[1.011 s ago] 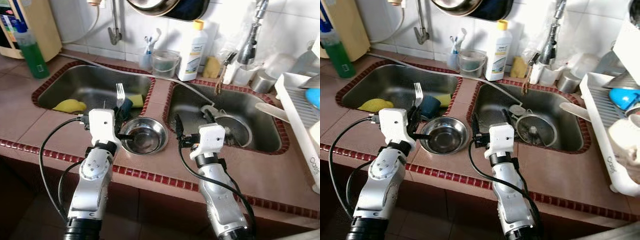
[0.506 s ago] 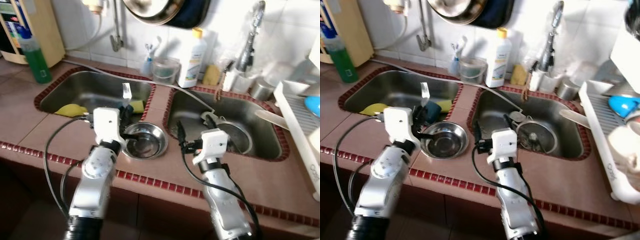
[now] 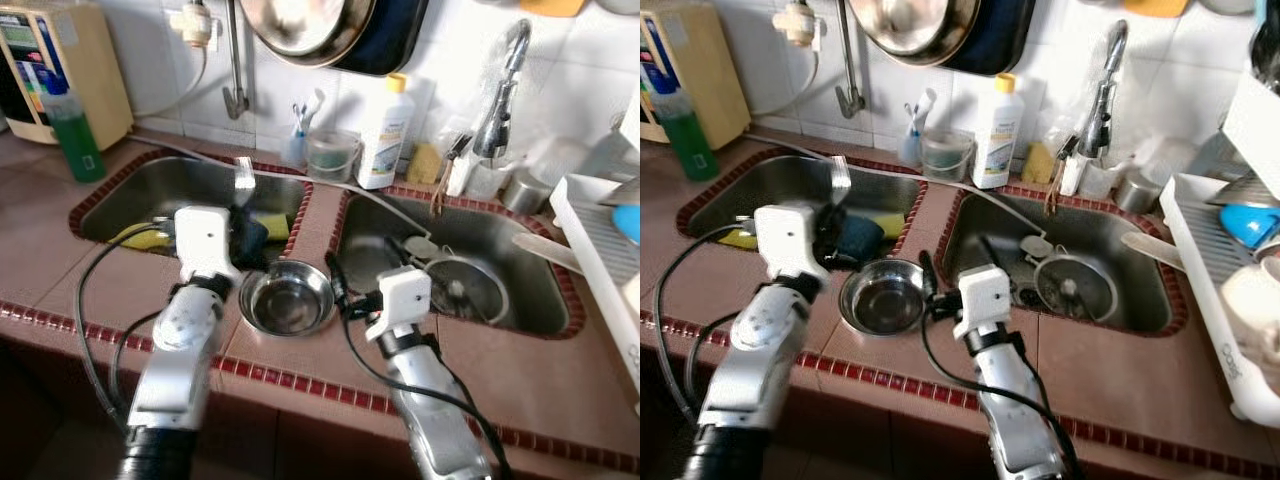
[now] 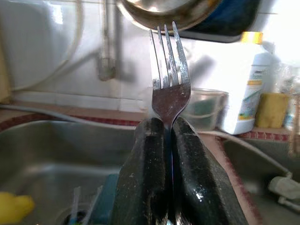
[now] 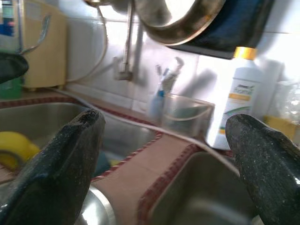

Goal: Kitchen organization

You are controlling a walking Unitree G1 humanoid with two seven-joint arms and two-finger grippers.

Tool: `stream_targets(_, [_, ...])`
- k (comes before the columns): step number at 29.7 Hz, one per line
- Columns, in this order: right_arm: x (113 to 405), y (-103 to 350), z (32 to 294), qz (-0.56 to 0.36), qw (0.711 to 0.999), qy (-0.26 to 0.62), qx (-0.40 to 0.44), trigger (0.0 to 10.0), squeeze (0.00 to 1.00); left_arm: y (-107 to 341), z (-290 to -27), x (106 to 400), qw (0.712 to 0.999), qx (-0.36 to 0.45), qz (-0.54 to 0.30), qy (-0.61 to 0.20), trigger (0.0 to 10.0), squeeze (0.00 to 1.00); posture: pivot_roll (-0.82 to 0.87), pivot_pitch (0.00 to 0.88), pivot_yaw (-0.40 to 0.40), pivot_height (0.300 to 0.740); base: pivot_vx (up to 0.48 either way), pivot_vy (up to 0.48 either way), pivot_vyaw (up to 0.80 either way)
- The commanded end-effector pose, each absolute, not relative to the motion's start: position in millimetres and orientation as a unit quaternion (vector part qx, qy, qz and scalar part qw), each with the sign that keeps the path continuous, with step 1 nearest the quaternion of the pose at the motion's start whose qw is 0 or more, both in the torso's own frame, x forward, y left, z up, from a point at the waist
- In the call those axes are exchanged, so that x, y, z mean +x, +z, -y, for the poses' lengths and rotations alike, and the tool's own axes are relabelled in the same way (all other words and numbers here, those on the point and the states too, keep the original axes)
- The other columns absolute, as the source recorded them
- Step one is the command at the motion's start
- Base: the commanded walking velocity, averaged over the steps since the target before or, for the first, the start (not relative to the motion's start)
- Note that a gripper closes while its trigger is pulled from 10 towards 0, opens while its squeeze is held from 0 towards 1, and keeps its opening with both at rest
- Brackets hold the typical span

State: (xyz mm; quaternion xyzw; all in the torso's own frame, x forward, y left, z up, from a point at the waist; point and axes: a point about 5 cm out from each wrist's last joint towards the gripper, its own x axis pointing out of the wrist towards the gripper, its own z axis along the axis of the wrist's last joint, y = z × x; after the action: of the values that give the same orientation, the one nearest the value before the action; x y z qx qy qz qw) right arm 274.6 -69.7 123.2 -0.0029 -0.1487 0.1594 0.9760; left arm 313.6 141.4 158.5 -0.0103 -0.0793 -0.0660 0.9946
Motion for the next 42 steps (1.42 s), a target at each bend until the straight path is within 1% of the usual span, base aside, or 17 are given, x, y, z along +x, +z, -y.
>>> stream_targets(1, [276,127,73,0.152,0.977,0.148,0.006,10.0,0.00,166,-130,314,0.992,-0.013,0.091,-0.084,10.0,0.00,-0.14,0.000,-0.051,0.732,0.322,0.000,0.00])
stream_targets(6, [275,127,72,0.152,0.977,0.151,0.006,10.0,0.00,167,-130,314,0.992,-0.013,0.094,-0.085,10.0,0.00,-0.14,0.000,-0.048,0.732,0.118,0.000,0.00])
stream_targets(14, [270,130,72,0.153,0.973,0.175,0.011,10.0,0.00,176,-125,319,0.989,0.015,0.102,-0.105,10.0,0.00,-0.15,0.000,-0.045,0.732,0.000,0.000,0.00])
stream_targets(17, [267,131,69,0.152,0.969,0.194,0.012,10.0,0.00,185,-125,324,0.985,0.028,0.112,-0.127,10.0,0.00,-0.15,0.000,-0.045,0.732,0.000,0.000,0.00])
stream_targets(20, [266,131,67,0.151,0.966,0.209,0.010,10.0,0.00,189,-127,330,0.980,0.058,0.121,-0.146,10.0,0.00,-0.14,0.000,-0.048,0.732,0.000,0.000,0.00])
stream_targets(26, [264,133,68,0.151,0.965,0.215,0.009,10.0,0.00,189,-134,342,0.975,0.095,0.111,-0.167,10.0,0.00,-0.15,0.000,-0.038,0.732,0.000,0.000,0.00])
stream_targets(31, [259,136,66,0.146,0.963,0.227,0.017,10.0,0.00,188,-132,348,0.973,0.105,0.104,-0.179,10.0,0.00,-0.16,0.000,-0.031,0.732,0.000,0.000,0.00])
stream_targets(34, [253,138,65,0.140,0.962,0.235,0.022,10.0,0.00,189,-128,353,0.966,0.130,0.105,-0.195,10.0,0.00,-0.19,0.018,-0.021,0.732,0.000,0.000,0.00])
stream_targets(42, [240,138,71,0.119,0.965,0.235,0.019,10.0,0.00,190,-127,365,0.963,0.135,0.103,-0.209,10.0,0.00,-0.22,0.048,-0.018,0.732,0.000,0.000,0.00])
